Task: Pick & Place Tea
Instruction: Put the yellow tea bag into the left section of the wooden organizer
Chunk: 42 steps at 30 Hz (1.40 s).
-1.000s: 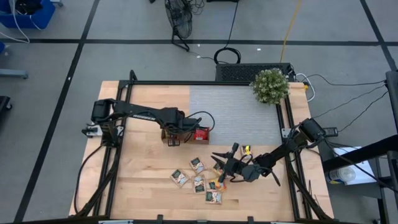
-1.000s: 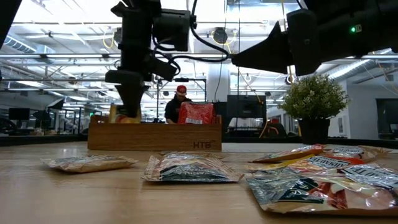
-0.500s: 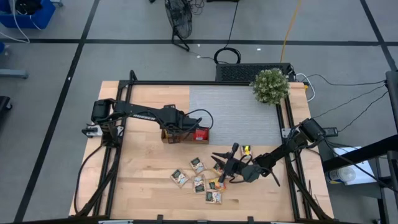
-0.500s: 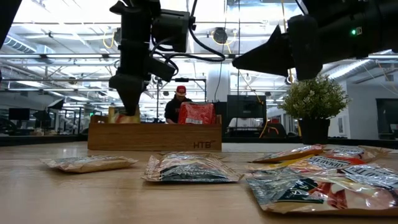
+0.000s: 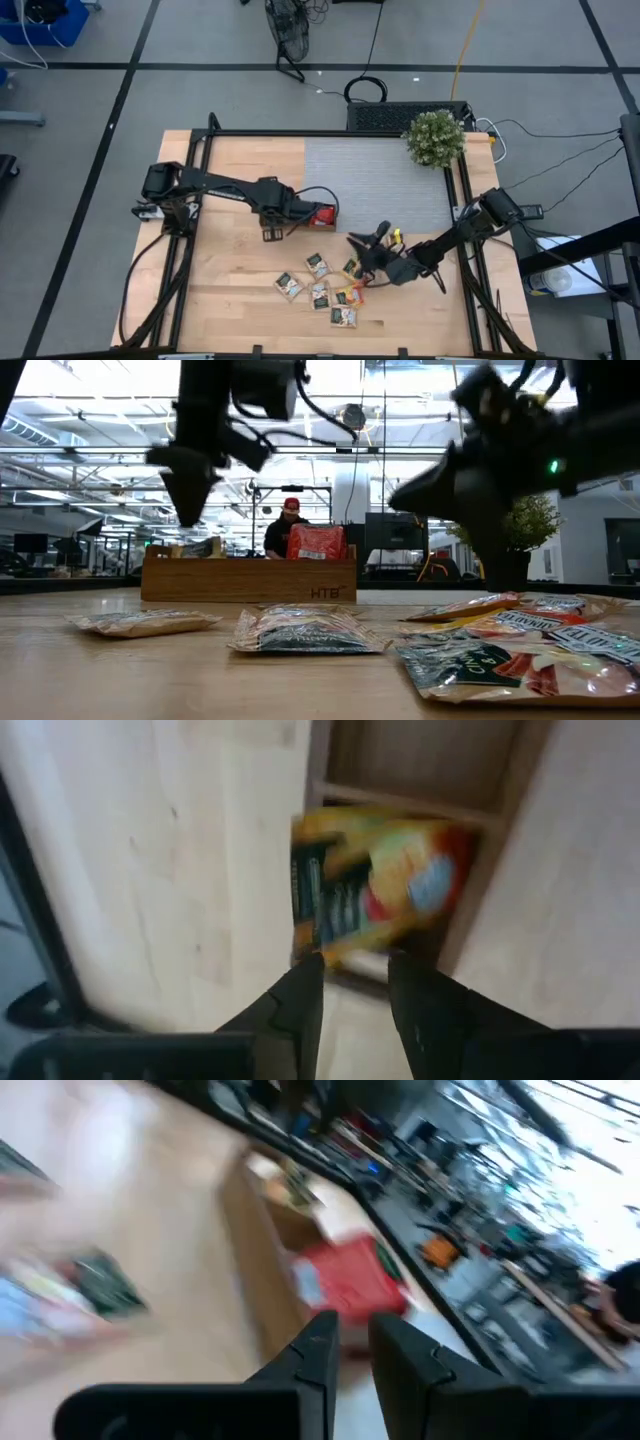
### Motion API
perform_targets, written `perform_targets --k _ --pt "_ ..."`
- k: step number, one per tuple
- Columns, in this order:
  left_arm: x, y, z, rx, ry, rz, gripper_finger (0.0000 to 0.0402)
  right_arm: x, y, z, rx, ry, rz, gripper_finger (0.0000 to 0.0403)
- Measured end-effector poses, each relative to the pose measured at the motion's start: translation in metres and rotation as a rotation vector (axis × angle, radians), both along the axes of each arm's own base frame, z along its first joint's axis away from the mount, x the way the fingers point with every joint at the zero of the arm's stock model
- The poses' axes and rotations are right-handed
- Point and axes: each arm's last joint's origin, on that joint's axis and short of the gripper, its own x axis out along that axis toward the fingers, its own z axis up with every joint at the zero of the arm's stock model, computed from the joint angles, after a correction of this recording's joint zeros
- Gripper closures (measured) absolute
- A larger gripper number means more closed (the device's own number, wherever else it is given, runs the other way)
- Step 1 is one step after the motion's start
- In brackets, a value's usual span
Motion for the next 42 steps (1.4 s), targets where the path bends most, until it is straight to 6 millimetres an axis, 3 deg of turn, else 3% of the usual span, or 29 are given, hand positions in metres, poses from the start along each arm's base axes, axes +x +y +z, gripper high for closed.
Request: perform_targets --k 4,8,11,14,17,19,25,36,42 --pt "-0.003 -0.008 0.03 0.017 -0.055 -0.001 0.0282 -0.015 -0.024 -0.012 -0.028 0.003 -0.129 0.0357" --pt "-0.002 -0.018 0.054 -0.037 -0.26 0.053 0.0282 -0.034 -0.044 -0.02 0.106 -0.104 -0.131 0.0358" --pt "0.003 -0.027 0.059 -0.164 -0.345 0.011 0.0282 -0.046 -0.051 -0.022 0.218 -0.172 -0.036 0.0358" --pt "0.0 -0.037 0.058 -0.168 -0.298 -0.112 0.03 -0.053 -0.059 -0.016 0.151 -0.18 -0.001 0.0358" --pt "-0.001 -0.044 0.047 -0.129 -0.185 -0.233 0.0361 -0.055 -0.066 -0.013 0.062 -0.158 -0.015 0.0358" --pt "0.002 -0.042 0.038 -0.132 -0.133 -0.219 0.0389 -0.053 -0.072 -0.013 0.039 -0.143 -0.036 0.0358" --pt "0.008 -0.031 0.009 -0.14 -0.033 -0.217 0.0397 -0.049 -0.087 -0.013 0.088 -0.168 -0.032 0.0358" --pt "-0.006 -0.013 -0.033 -0.204 -0.004 -0.18 0.04 -0.046 -0.093 -0.014 0.13 -0.173 -0.001 0.0358" --pt "-0.005 -0.004 -0.039 -0.243 -0.04 -0.186 0.04 -0.046 -0.093 -0.015 0.129 -0.165 -0.001 0.0358"
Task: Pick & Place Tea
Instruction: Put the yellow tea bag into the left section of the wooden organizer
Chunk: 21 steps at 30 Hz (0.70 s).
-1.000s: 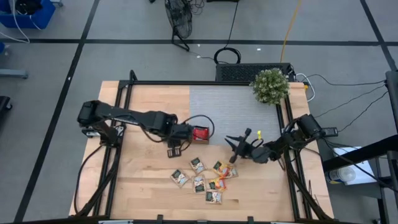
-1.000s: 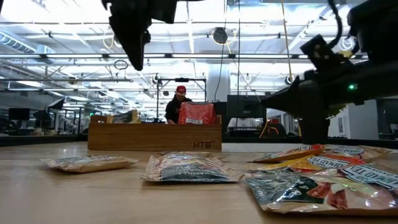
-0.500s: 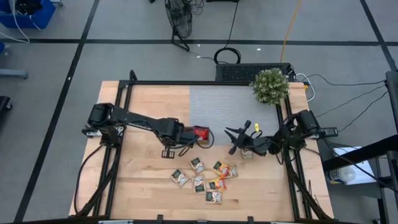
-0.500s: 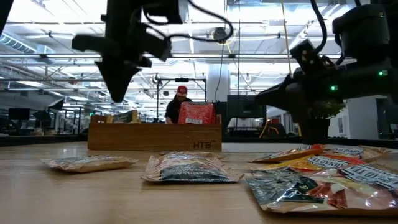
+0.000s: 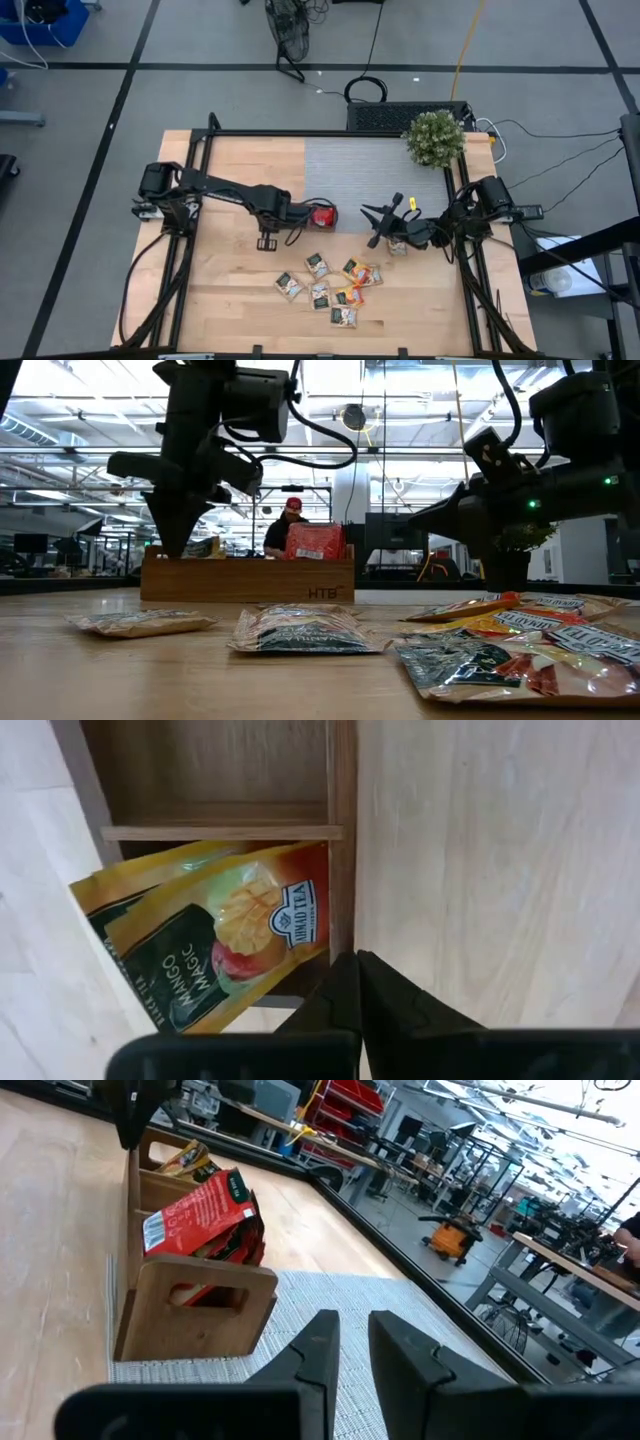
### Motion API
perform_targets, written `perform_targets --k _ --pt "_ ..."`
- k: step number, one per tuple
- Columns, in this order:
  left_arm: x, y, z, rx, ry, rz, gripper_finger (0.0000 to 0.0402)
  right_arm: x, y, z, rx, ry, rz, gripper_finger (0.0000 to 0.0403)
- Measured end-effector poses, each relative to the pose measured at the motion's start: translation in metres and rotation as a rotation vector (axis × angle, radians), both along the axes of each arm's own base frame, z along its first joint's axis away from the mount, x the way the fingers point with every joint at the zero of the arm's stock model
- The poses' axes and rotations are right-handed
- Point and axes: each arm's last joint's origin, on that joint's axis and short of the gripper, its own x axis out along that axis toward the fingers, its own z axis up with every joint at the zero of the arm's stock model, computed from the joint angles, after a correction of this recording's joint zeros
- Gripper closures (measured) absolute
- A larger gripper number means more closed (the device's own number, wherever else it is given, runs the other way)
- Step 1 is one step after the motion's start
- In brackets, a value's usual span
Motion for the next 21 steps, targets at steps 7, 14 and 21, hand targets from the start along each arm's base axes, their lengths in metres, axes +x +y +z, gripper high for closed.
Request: perform_targets --k 7,14,21 --pt "-0.001 0.006 0.003 -0.011 -0.009 0.002 0.0401 0.0 0.0 0.0 -0.001 0.001 0.0 0.0358" --pt "-0.002 0.008 0.025 0.02 -0.119 -0.007 0.0401 0.0 0.0 0.0 -0.001 0.001 0.0 0.0358" --pt "-0.003 0.015 0.018 0.022 -0.104 0.014 0.0401 0.0 0.0 -0.001 -0.002 0.006 -0.001 0.0358"
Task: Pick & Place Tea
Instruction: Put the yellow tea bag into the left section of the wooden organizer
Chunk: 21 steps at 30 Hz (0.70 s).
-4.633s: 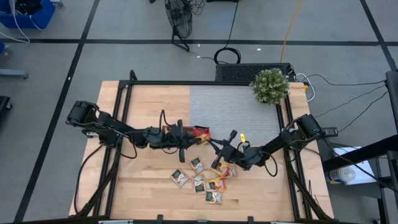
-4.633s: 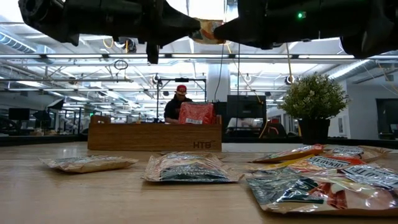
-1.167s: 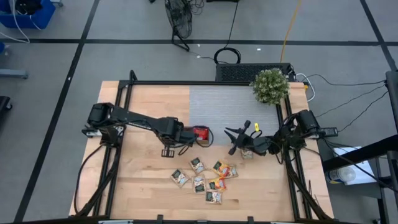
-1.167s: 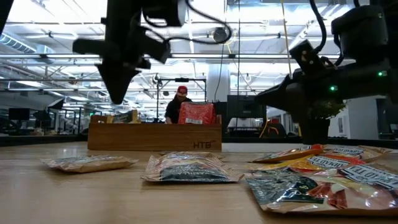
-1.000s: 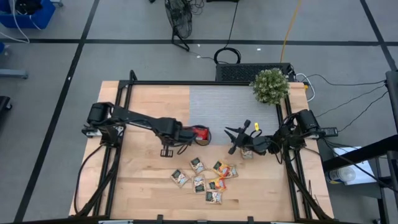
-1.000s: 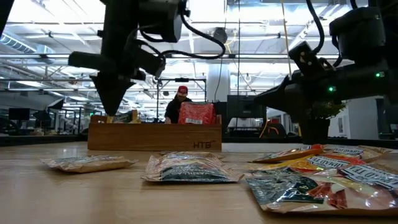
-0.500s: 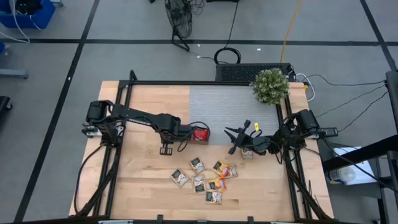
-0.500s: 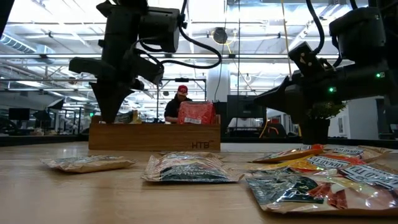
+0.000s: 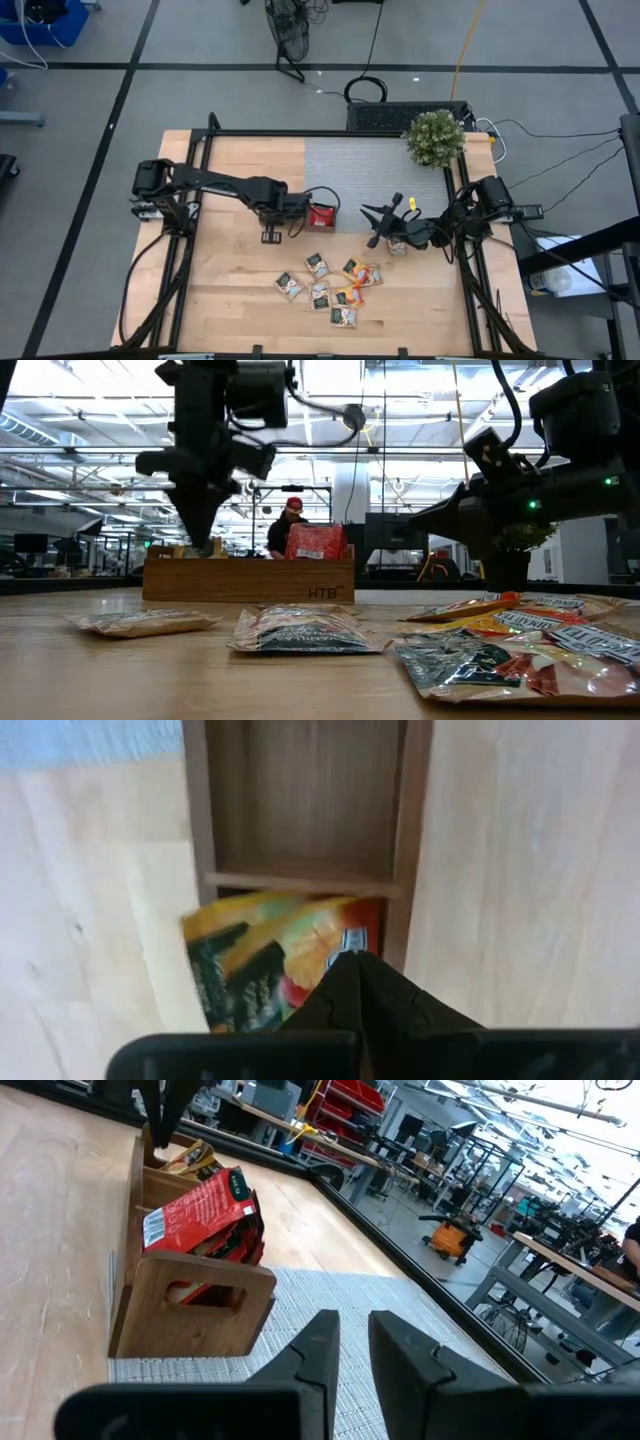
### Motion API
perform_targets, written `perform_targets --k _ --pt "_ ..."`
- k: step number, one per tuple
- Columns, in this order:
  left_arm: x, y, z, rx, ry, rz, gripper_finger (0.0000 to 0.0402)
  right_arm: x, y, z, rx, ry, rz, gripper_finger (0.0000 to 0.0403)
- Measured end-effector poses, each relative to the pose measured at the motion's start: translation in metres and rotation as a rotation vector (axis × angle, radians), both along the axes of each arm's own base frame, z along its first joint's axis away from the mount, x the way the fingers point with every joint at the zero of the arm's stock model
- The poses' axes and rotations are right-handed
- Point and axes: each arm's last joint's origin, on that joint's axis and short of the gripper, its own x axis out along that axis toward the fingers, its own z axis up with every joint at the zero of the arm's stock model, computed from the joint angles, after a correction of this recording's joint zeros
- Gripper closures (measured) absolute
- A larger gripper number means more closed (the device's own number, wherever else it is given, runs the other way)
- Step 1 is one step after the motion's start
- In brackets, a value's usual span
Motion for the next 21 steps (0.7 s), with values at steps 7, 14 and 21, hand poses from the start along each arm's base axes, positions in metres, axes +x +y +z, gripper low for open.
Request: perform_targets --k 7,14,21 --pt "-0.006 0.005 -0.016 -0.031 0.019 0.022 0.0401 0.0 0.0 0.0 -0.001 0.002 0.0 0.0358" --pt "-0.01 0.004 -0.036 -0.096 -0.029 0.024 0.0401 0.0 0.0 0.0 -0.001 0.002 0.0 0.0358" --pt "-0.019 0.005 -0.052 -0.115 -0.038 0.086 0.0401 0.0 0.0 0.0 -0.001 0.002 0.0 0.0358"
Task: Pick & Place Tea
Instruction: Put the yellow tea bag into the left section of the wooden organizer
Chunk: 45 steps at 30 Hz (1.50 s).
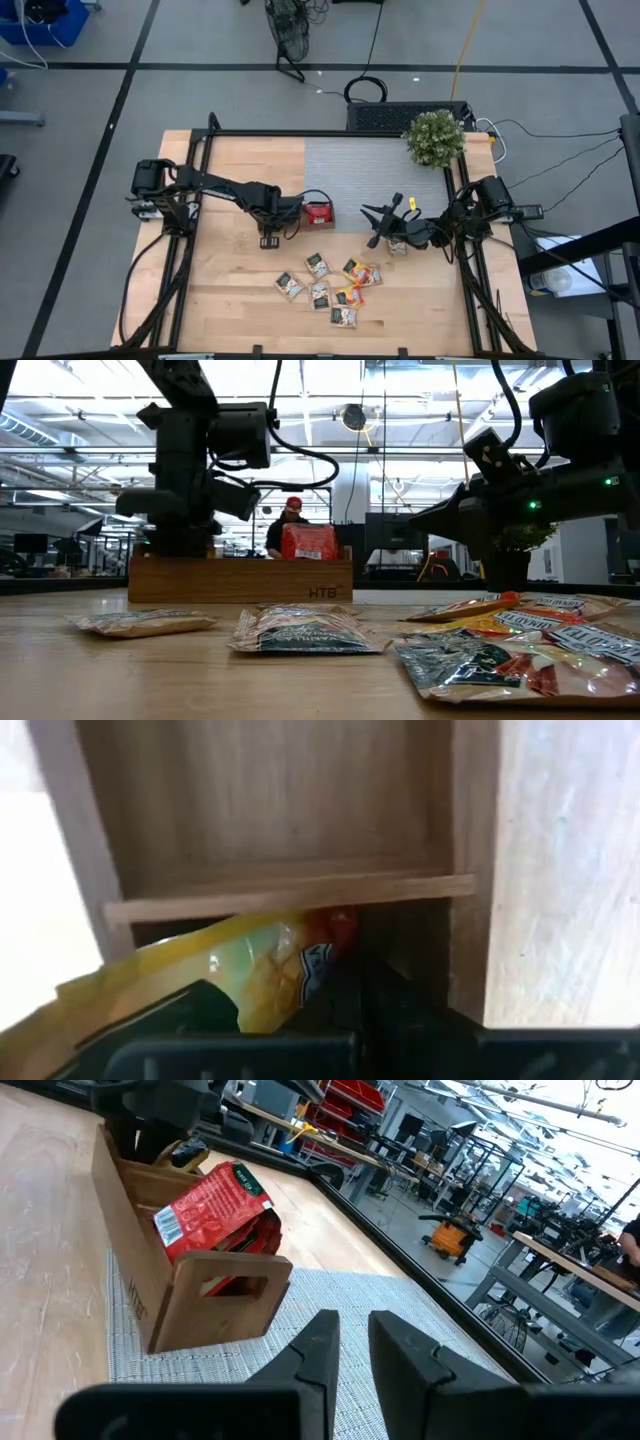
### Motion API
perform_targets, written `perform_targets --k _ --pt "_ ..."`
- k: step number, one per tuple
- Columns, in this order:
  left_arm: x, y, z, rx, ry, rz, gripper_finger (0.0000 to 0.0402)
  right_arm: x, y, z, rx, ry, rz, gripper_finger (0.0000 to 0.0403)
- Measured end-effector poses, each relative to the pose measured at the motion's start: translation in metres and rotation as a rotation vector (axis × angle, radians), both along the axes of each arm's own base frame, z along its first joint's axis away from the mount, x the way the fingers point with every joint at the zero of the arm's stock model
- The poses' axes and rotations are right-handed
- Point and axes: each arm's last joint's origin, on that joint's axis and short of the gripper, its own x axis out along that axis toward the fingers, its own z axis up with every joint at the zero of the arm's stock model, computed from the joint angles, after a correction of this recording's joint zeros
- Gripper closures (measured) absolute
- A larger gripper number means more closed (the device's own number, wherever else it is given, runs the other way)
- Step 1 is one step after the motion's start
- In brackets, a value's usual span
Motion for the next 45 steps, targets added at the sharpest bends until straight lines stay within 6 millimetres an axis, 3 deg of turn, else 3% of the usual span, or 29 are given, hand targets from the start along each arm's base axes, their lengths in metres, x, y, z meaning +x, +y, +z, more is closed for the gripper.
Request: perform_targets --k 13,29,34,39,45 --pt "0.002 -0.007 0.003 0.18 -0.012 0.099 0.0397 0.0 0.0 0.0 0.0 0.0 0.0 0.0358" --pt "0.001 -0.018 0.01 0.177 -0.051 0.203 0.0395 0.0 0.0 0.0 0.0 0.0 0.0 0.0358" --pt "-0.005 -0.017 0.032 0.163 -0.131 0.252 0.0394 0.0 0.0 0.001 0.002 -0.007 0.0 0.0358" --pt "-0.015 -0.018 0.065 0.172 -0.281 0.287 0.0394 0.0 0.0 0.001 0.003 -0.008 0.001 0.0358" --pt "-0.026 -0.024 0.114 0.288 -0.644 0.27 0.0394 0.0 0.001 0.001 -0.002 -0.012 0.012 0.0358"
